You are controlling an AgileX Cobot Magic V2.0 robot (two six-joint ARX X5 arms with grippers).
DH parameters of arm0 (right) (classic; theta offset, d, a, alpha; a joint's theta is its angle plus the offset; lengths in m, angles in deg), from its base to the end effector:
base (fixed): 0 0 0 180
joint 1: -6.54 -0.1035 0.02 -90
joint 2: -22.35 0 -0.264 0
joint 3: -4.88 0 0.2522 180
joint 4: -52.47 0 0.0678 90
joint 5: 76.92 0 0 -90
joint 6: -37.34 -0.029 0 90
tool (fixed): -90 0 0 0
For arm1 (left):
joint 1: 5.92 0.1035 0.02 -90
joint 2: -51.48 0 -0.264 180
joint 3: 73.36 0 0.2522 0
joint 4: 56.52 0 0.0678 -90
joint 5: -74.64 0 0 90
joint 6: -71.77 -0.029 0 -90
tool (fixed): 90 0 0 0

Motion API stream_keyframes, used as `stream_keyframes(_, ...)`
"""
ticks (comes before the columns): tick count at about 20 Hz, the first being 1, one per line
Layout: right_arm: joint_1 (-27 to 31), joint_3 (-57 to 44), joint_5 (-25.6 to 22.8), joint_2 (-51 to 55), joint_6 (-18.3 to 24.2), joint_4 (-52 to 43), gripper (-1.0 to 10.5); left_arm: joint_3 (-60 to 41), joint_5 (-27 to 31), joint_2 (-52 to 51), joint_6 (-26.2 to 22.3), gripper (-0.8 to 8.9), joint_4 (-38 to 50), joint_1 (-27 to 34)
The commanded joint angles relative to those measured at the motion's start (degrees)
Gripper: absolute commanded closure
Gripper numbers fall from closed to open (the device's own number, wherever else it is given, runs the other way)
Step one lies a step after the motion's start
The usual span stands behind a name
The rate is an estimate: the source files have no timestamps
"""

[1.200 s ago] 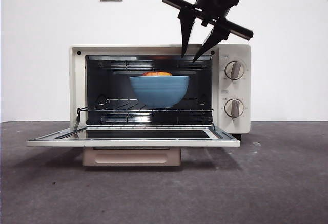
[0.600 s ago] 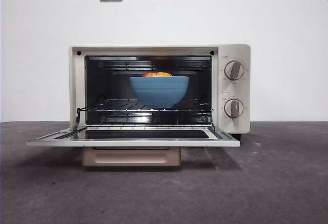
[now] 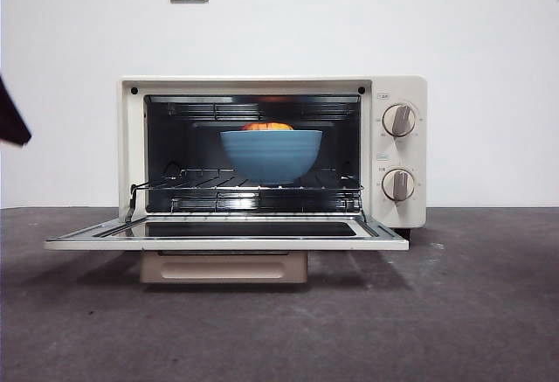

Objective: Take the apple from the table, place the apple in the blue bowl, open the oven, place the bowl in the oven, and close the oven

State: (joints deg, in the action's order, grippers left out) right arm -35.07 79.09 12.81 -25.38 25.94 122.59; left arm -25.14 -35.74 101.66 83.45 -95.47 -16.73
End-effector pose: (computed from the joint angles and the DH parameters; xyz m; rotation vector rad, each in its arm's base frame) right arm 0.1034 0.0917 0.3445 -0.0958 0.7884 0.6082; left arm 0.1698 -0.0427 0.2354 -0.2505 0.7714 -0.4460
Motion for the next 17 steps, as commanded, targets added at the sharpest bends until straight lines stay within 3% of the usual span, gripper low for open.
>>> stream_keyframes(1, -0.63, -3.45, -0.2, 5.18, -2.49, -0.7, 8.2, -0.46, -5.05, 4.11, 0.61, 8.08, 3.82, 4.31)
stream_keyframes(4, -0.63, -7.43, -0.22, 12.72, -6.25, -0.66, 8.2, -0.46, -10.97, 11.08, 0.63, 8.08, 9.33, 9.62)
stream_keyframes(6, -0.63, -8.37, -0.2, 16.63, -7.76, -0.48, 8.2, -0.46, -11.63, 15.93, 0.83, 8.08, 12.85, 11.1)
stream_keyframes(17, -0.63, -8.39, 0.24, 20.9, -10.62, 2.38, 8.2, -0.44, -13.97, 34.97, 0.85, 8.08, 26.34, 10.43)
